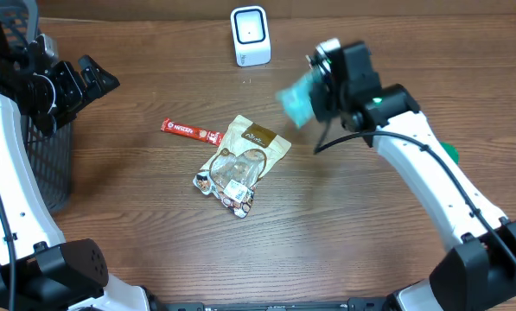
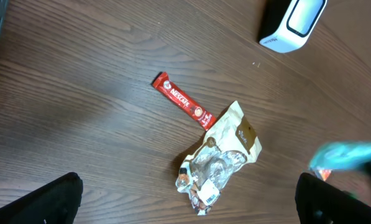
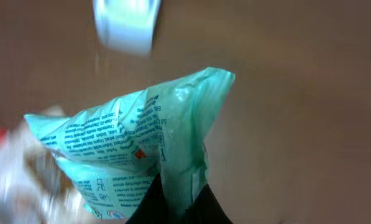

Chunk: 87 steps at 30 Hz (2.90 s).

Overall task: Scan the item barcode
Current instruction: 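Lift the wipes packet and carry it up to the scanner, then hold the wipes packet in front of the scanner window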

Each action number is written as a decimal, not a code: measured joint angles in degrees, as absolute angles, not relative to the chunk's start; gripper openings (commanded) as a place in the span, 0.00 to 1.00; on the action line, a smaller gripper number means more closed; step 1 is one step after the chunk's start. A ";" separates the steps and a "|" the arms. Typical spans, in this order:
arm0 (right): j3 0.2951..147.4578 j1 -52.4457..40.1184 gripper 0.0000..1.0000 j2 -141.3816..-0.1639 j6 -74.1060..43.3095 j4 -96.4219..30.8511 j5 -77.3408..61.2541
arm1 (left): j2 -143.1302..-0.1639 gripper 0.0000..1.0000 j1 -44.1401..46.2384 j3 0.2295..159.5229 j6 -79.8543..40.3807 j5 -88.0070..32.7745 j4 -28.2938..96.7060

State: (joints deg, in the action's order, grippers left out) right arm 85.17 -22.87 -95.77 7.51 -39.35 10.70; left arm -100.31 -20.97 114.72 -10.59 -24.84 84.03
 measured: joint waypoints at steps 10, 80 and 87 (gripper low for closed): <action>91.81 -28.82 0.04 -97.03 31.24 -3.31 24.10 | -100.31 1.00 -20.97 114.72 -10.59 -24.84 84.03; 111.63 -30.68 0.04 -149.21 62.35 32.32 34.94 | -100.31 1.00 -20.97 114.72 -10.59 -24.82 84.05; 112.22 -32.40 0.04 -149.14 61.34 22.46 38.39 | -100.31 1.00 -20.97 114.72 -10.59 -24.82 84.05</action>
State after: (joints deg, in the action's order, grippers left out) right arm 112.22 -32.40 -149.14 61.34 22.46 38.39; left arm -100.31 -20.97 114.72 -10.59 -24.82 84.05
